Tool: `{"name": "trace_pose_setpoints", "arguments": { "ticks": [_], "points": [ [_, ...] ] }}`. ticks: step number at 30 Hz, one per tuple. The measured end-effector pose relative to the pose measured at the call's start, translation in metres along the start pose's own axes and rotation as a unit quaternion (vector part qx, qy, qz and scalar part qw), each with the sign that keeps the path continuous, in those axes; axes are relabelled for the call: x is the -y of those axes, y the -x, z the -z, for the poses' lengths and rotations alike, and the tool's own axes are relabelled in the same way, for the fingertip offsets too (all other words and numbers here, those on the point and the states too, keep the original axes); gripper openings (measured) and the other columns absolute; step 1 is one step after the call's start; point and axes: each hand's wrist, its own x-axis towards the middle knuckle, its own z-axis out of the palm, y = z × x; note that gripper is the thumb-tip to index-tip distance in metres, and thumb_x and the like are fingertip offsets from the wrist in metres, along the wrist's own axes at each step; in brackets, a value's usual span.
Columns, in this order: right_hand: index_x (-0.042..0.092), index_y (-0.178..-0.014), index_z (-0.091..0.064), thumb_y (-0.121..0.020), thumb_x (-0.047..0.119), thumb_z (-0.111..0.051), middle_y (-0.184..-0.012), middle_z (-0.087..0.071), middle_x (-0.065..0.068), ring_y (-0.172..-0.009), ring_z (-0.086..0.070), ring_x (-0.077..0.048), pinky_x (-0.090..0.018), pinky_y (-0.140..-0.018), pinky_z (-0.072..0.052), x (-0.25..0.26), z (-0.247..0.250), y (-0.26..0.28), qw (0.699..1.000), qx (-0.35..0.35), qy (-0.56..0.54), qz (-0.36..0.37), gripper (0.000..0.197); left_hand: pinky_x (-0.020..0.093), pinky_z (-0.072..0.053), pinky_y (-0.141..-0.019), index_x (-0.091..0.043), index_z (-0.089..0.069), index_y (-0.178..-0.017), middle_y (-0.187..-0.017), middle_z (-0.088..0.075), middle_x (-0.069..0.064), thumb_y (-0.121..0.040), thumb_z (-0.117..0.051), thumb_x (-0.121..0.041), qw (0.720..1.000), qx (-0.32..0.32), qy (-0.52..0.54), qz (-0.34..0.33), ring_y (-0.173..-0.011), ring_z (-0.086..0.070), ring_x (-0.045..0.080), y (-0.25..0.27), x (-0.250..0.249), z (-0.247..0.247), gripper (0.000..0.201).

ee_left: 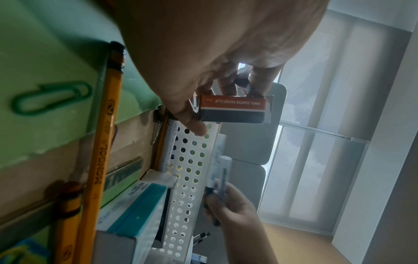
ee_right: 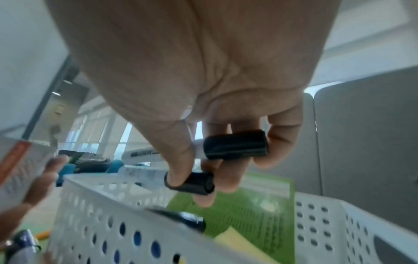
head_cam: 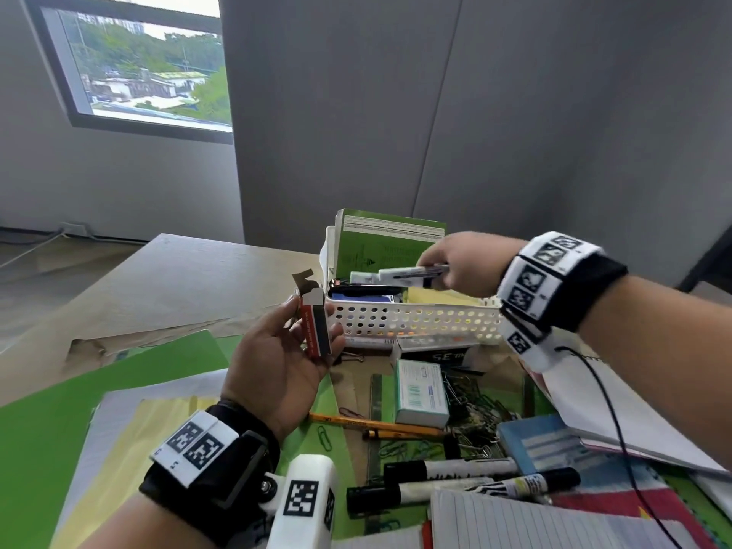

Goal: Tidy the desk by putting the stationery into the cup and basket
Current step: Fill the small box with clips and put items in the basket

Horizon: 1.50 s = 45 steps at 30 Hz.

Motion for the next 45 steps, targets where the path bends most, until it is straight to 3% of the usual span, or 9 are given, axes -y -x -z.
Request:
{"name": "trace_pose_setpoints", "arguments": {
  "ticks": [4, 11, 17, 20, 24, 30, 36, 41, 45],
  "points": [
    [0.037, -0.109, -0.071, -0.092, 0.020, -0.057, -0.097, -0.069, 0.012, -0.095, -0.063, -0.019, -0.036, -0.092, -0.054, 0.010, -0.017, -0.027, 0.995, 0.091, 0.035, 0.003, 0.028, 0.038, -0.055, -0.084, -0.007, -0.066, -0.126, -0.117, -0.065, 0.015, -0.102, -0.052, -0.037, 1.000, -0.001, 0.001, 0.011, -0.102, -0.061, 0.030, 0.001, -0.001, 0.000, 0.041],
    [0.013, -0.113, -0.072, -0.095, 0.008, -0.056, -0.086, -0.066, 0.008, -0.067, -0.060, -0.004, -0.018, -0.062, -0.045, 0.014, -0.015, -0.032, 0.979, 0.155, -0.135, -0.001, 0.025, 0.039, -0.054, -0.083, -0.002, -0.059, -0.138, -0.115, -0.065, 0.015, -0.101, -0.053, -0.037, 1.000, -0.003, -0.002, 0.013, -0.099, -0.062, 0.030, -0.001, 0.000, -0.002, 0.051],
    [0.026, -0.116, -0.073, -0.100, 0.021, -0.061, -0.110, -0.073, 0.009, -0.110, -0.065, -0.012, -0.031, -0.102, -0.048, 0.014, -0.012, -0.008, 0.973, 0.021, -0.231, 0.023, 0.021, 0.038, -0.055, -0.081, -0.004, -0.060, -0.136, -0.117, -0.066, 0.015, -0.100, -0.053, -0.038, 1.000, 0.004, -0.011, 0.014, -0.101, -0.062, 0.030, -0.002, 0.001, 0.000, 0.050],
    [0.030, -0.097, -0.072, -0.095, 0.021, -0.064, -0.092, -0.071, 0.013, -0.089, -0.067, -0.008, -0.035, -0.088, -0.057, 0.023, -0.008, 0.033, 0.982, -0.073, -0.161, 0.067, 0.012, 0.038, -0.055, -0.081, -0.007, -0.064, -0.130, -0.118, -0.065, 0.014, -0.100, -0.053, -0.038, 1.000, 0.011, -0.012, 0.011, -0.098, -0.063, 0.029, -0.002, 0.001, 0.001, 0.044],
    [0.031, -0.091, -0.068, -0.092, 0.026, -0.068, -0.083, -0.066, 0.015, -0.077, -0.061, -0.001, -0.026, -0.075, -0.057, 0.039, -0.021, 0.090, 0.990, 0.050, -0.069, 0.116, 0.005, 0.038, -0.054, -0.086, -0.008, -0.065, -0.124, -0.115, -0.065, 0.013, -0.101, -0.052, -0.037, 1.000, 0.018, -0.019, 0.008, -0.099, -0.061, 0.029, -0.002, 0.002, 0.001, 0.039],
    [0.058, -0.150, -0.028, -0.088, 0.002, -0.057, -0.143, -0.033, 0.011, -0.127, -0.039, -0.015, -0.037, -0.103, -0.046, 0.037, -0.064, 0.102, 0.985, 0.106, 0.051, 0.124, 0.089, 0.039, -0.052, -0.091, -0.009, -0.065, -0.121, -0.117, -0.064, 0.013, -0.099, -0.054, -0.036, 0.999, 0.026, -0.027, 0.012, -0.105, -0.059, 0.030, -0.001, 0.003, 0.001, 0.037],
    [0.047, -0.146, -0.045, -0.088, 0.007, -0.061, -0.161, -0.027, 0.014, -0.144, -0.025, -0.015, -0.041, -0.114, -0.038, 0.038, -0.059, 0.083, 0.973, 0.053, 0.077, 0.211, 0.073, 0.039, -0.052, -0.090, -0.009, -0.066, -0.121, -0.115, -0.067, 0.013, -0.099, -0.054, -0.036, 0.999, 0.019, -0.024, 0.014, -0.100, -0.062, 0.029, 0.001, 0.001, 0.000, 0.037],
    [0.023, -0.129, -0.059, -0.079, 0.025, -0.086, -0.124, -0.065, 0.010, -0.114, -0.062, -0.006, -0.031, -0.098, -0.055, 0.014, -0.034, 0.074, 0.953, 0.051, -0.238, 0.179, 0.056, 0.041, -0.053, -0.090, -0.009, -0.063, -0.128, -0.116, -0.066, 0.014, -0.100, -0.054, -0.035, 1.000, 0.009, -0.018, 0.019, -0.107, -0.060, 0.033, 0.002, 0.000, -0.002, 0.039],
    [0.026, -0.133, -0.052, -0.085, 0.017, -0.079, -0.119, -0.062, -0.016, -0.108, -0.068, -0.033, -0.047, -0.091, -0.060, -0.002, -0.014, 0.058, 0.873, -0.018, -0.480, 0.089, 0.055, 0.041, -0.054, -0.089, -0.003, -0.055, -0.142, -0.116, -0.066, 0.015, -0.100, -0.055, -0.034, 1.000, 0.005, -0.009, 0.016, -0.103, -0.062, 0.032, 0.002, 0.000, -0.005, 0.052]
  ]
}}
